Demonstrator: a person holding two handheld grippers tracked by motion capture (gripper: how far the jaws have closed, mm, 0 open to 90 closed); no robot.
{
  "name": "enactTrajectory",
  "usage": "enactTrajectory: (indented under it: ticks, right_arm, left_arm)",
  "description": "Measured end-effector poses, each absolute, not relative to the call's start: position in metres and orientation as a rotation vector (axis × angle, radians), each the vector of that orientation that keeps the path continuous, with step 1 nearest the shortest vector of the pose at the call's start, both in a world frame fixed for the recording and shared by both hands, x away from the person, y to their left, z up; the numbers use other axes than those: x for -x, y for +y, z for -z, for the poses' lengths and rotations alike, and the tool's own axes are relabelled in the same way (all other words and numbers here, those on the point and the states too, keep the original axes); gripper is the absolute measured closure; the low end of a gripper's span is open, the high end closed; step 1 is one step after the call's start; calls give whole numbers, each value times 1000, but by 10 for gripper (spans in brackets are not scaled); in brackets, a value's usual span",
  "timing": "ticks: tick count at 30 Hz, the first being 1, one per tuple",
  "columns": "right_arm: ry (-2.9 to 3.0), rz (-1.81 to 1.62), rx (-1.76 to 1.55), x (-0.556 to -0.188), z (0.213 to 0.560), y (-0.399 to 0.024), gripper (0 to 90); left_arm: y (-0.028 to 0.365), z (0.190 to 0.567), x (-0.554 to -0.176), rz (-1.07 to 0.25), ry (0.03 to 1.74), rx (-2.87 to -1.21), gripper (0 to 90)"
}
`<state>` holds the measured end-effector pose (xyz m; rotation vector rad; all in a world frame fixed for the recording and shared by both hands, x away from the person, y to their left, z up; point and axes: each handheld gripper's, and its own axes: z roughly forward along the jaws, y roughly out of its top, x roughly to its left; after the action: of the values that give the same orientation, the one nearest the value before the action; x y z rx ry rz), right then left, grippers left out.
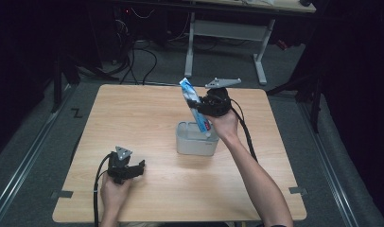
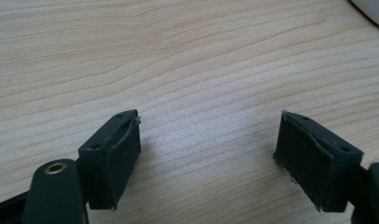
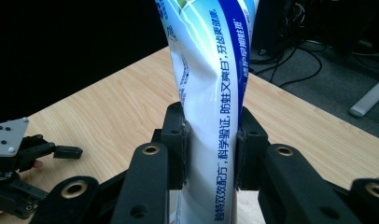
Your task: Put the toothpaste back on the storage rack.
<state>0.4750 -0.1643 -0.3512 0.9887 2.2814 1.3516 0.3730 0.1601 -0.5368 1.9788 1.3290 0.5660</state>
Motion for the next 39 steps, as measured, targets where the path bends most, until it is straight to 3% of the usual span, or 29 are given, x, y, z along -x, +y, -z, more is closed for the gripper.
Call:
enactTrajectory:
  ticks: [39]
  right_arm:
    - [2321,-1285,-999,-480,373,-156,703]
  left_arm:
    - [160,537,-373,-568,1329,-1979,224]
